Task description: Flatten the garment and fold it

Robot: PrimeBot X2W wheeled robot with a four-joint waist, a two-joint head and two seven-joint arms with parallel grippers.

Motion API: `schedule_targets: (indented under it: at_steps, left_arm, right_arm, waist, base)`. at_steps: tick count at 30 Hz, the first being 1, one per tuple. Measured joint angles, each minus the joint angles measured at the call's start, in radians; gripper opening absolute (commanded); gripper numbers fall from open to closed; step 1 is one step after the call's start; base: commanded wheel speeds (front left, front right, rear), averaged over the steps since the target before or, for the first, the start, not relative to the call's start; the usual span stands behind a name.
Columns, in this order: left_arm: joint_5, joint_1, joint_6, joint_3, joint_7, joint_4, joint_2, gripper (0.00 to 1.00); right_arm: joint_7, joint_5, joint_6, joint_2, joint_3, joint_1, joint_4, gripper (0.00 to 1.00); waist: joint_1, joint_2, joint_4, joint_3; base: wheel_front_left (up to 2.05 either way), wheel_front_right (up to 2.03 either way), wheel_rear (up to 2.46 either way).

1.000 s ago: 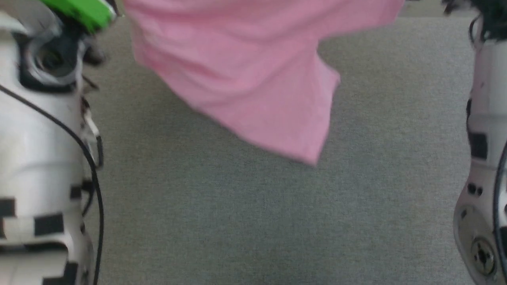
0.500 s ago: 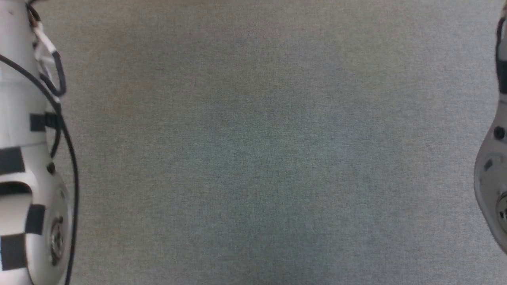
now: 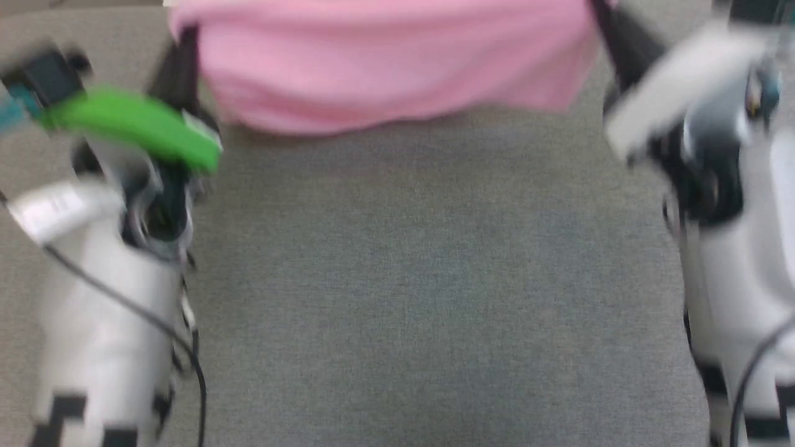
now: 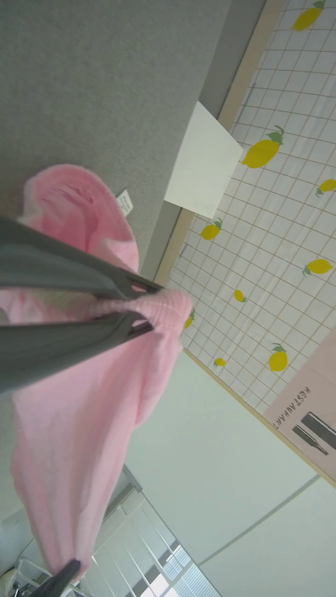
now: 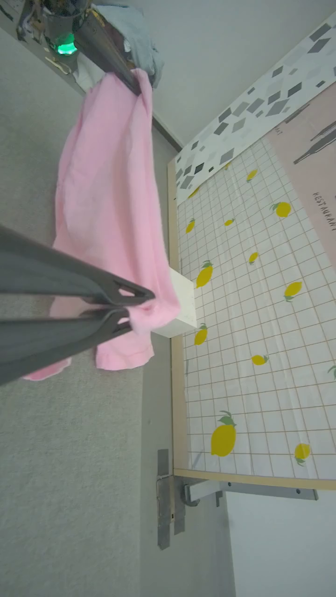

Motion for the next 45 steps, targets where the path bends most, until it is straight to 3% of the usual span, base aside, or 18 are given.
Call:
schedule_targets:
  at_steps: [8,17,26,31,35,45]
  left_arm:
    - [0.053,0.417,0.017,-0.102,-0.046,-0.117,0.029,0.00]
    - [0.066,0.738,0.140,-0.140,0.005,-0.222,0.053,0.00]
    - [0.063,0.977,0.286,-0.139,0.142,-0.372,0.131,0.00]
    - [0.022,1.012,0.302,-0.104,0.157,-0.490,0.137,0.00]
    - [-0.046,0.977,0.287,-0.083,0.159,-0.557,0.098,0.00]
    - [-0.106,0.717,0.265,-0.074,0.224,-0.568,0.063,0.00]
  right_arm:
    - [0.089,0.126,0.000,-0.035,-0.018,0.508,-0.251,0.00]
    - [0.309,0.172,0.000,-0.021,-0.057,0.939,-0.423,0.00]
    - [0.548,0.188,0.000,0.024,-0.101,1.155,-0.590,0.00]
    - [0.569,0.187,0.000,0.039,-0.134,1.139,-0.670,0.00]
    - [0.546,0.145,0.000,0.039,-0.142,1.000,-0.674,0.00]
    - [0.505,0.018,0.000,0.014,-0.125,0.550,-0.461,0.00]
  waist:
    - [-0.0001,0.0000,0.007,-0.105]
    - [-0.0001,0.0000,0.018,-0.236]
    - [-0.0001,0.0000,0.011,-0.297]
    - [-0.0001,0.0000,0.006,-0.291]
    - [-0.0002,0.0000,0.005,-0.272]
    - [-0.0001,0.0000,0.017,-0.173]
  base:
    - [0.00,0.00,0.00]
    - [0.00,0.00,0.00]
    - [0.00,0.00,0.00]
    - [0.00,0.00,0.00]
    - [0.00,0.00,0.00]
    - [0.00,0.00,0.00]
